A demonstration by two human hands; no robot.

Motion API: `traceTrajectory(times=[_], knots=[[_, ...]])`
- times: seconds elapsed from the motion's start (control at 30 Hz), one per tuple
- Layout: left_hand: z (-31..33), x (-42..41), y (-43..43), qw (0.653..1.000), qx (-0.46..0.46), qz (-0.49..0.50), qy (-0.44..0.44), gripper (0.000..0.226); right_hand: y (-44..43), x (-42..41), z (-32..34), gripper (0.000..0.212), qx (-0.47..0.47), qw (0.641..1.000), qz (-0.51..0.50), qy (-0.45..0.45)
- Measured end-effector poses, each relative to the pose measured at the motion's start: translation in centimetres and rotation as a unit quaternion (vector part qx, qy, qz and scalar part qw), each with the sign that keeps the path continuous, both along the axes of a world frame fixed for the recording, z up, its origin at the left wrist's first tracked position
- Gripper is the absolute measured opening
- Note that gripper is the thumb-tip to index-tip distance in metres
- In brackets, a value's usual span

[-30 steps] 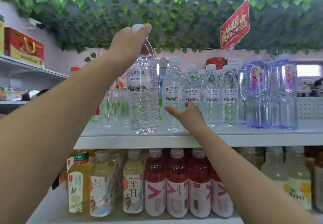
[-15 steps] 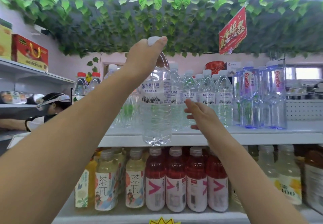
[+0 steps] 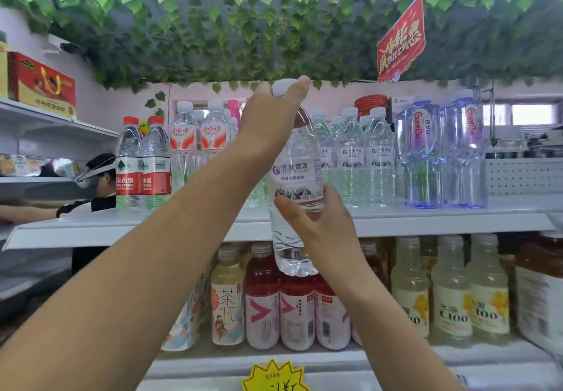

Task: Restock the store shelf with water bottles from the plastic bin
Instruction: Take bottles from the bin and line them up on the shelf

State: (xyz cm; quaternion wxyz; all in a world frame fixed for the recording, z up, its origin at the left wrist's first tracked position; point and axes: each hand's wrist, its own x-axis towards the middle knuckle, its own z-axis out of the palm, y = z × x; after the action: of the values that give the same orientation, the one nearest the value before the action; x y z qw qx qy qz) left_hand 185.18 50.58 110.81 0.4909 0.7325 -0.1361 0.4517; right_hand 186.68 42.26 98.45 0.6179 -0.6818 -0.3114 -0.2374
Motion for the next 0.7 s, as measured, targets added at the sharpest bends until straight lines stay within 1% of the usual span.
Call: traceTrajectory(times=[0.07,0.17,0.2,0.27,0.3,0.37,0.4,0.43,0.5,0.53,0.57,0.63,0.67,0.7], knots=[[-0.4,0.1,0.1,0.999,0.017,-0.021,0.025,0.027,-0.5,0.8,-0.4,0.062,-0.002,1.0,0.002,0.005],[-1.0,0.2,0.7,0.995,0.055,-0.048,0.063,0.031,-1.4,1.4,-0.6,0.073,-0.01,1.0,0.017,0.022],[-1.4,0.5,1.0,0.993,0.074,-0.047,0.078,0.035,-1.8,1.5,-0.6,0.068,-0.016,0.999,0.025,0.031],[-2.5,1.0,1.4,0.986,0.124,-0.014,0.107,0.04,-2.7,2.0,-0.4,0.049,-0.025,0.998,0.031,0.055],[-3.2,1.2,1.7,0.983,0.144,0.01,0.114,0.039,-3.0,2.5,-0.3,0.049,-0.029,0.998,0.022,0.06],[-4.7,1.7,2.5,0.974,0.183,0.053,0.121,0.035,-3.4,3.3,-0.1,0.066,-0.03,0.998,-0.001,0.055],[-5.5,2.0,2.9,0.967,0.206,0.074,0.126,0.034,-3.6,3.6,0.1,0.072,-0.025,0.998,-0.012,0.058],[-6.3,2.2,3.2,0.96,0.23,0.092,0.132,0.033,-3.8,4.0,0.3,0.067,-0.018,0.998,-0.017,0.065],[-7.8,2.8,3.7,0.942,0.269,0.138,0.144,0.031,-4.4,5.0,0.8,0.048,-0.008,0.997,-0.023,0.079],[-8.6,3.4,3.9,0.934,0.283,0.163,0.144,0.032,-4.7,5.4,1.2,0.045,0.001,0.996,-0.022,0.085],[-9.3,3.9,4.1,0.925,0.295,0.191,0.143,0.034,-4.9,5.8,1.6,0.049,0.01,0.996,-0.023,0.082],[-10.5,5.1,4.6,0.905,0.317,0.238,0.152,0.041,-5.0,6.6,2.4,0.067,0.019,0.997,-0.046,0.065],[-11.0,5.6,4.9,0.896,0.327,0.255,0.159,0.045,-4.9,7.0,2.8,0.07,0.019,0.996,-0.064,0.055],[-11.5,6.2,5.1,0.888,0.335,0.27,0.164,0.048,-4.8,7.4,3.3,0.069,0.018,0.995,-0.082,0.046]])
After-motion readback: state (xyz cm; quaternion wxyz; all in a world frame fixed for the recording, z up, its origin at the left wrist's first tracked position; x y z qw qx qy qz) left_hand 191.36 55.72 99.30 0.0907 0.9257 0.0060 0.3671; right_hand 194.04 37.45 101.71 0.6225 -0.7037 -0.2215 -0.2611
